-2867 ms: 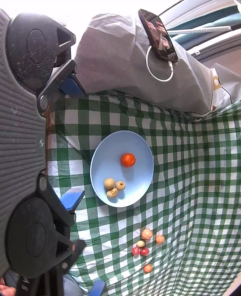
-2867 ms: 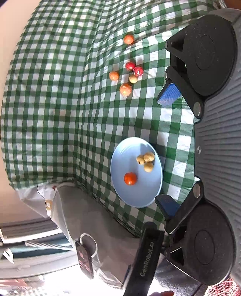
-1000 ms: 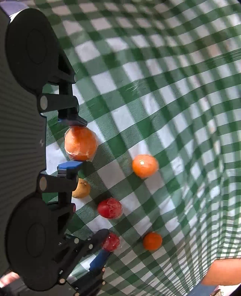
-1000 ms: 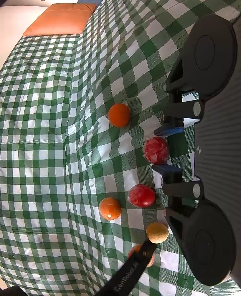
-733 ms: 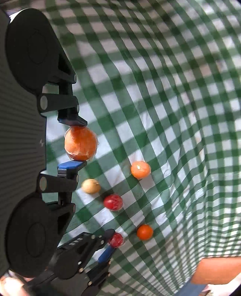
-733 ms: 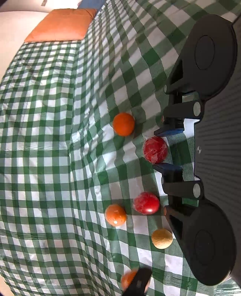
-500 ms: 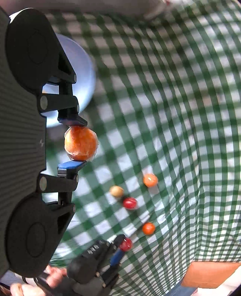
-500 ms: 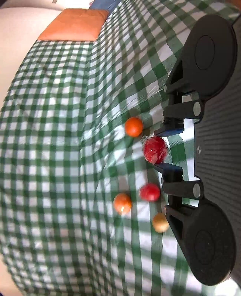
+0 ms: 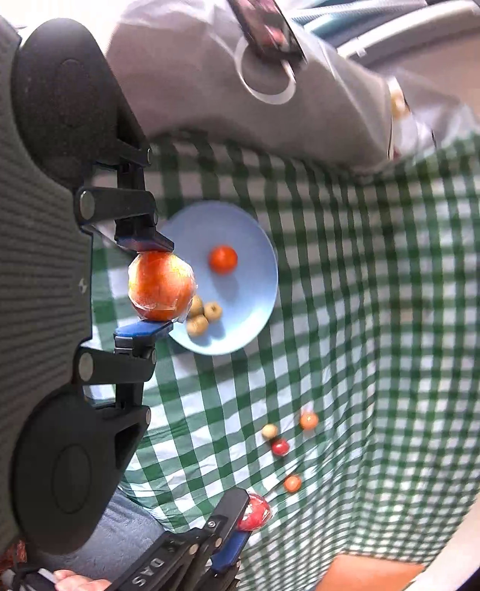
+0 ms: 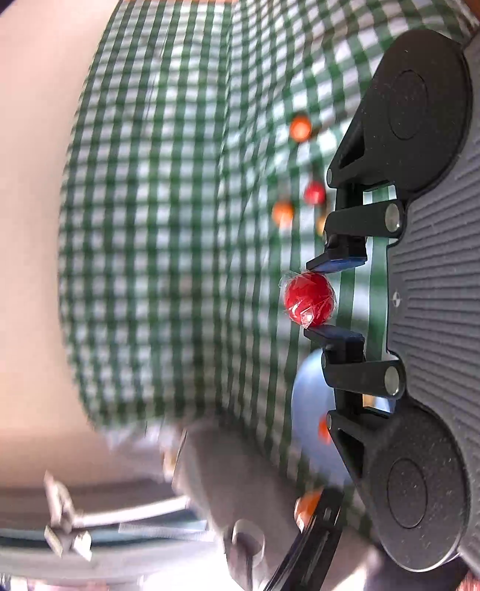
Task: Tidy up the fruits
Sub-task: 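Carry the netted orange and red plum over the blue plate and open both tools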
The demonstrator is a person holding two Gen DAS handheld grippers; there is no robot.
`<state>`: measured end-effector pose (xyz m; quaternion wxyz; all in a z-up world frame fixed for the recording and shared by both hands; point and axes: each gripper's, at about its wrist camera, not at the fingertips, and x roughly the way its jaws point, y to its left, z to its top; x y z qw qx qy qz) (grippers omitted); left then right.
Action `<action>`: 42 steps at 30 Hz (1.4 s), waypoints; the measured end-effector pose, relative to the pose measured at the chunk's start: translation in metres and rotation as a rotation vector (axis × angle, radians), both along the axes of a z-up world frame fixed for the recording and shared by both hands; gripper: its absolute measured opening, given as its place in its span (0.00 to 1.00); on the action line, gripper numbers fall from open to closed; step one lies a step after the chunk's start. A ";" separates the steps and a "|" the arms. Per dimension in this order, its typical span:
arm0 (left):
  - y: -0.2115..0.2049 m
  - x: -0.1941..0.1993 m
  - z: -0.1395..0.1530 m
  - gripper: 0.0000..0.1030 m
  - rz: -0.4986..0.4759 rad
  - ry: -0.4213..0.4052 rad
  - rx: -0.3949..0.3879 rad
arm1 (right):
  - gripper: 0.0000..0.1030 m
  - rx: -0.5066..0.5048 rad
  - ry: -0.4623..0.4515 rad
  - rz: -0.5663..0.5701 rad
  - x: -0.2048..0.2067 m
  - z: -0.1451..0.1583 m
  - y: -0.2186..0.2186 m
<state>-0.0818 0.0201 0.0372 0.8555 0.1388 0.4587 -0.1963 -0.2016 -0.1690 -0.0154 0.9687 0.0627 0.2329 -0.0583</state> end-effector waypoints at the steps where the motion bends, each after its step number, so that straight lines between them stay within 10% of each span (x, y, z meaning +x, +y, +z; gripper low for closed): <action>1: 0.009 -0.005 0.004 0.41 0.011 -0.009 -0.010 | 0.31 0.003 -0.011 0.025 -0.003 0.007 0.010; 11: 0.052 -0.042 0.020 0.41 0.050 -0.055 -0.074 | 0.31 -0.016 -0.058 0.150 -0.030 0.043 0.072; 42: 0.059 -0.027 0.003 0.41 0.081 0.009 -0.126 | 0.31 -0.042 0.030 0.165 -0.024 0.025 0.084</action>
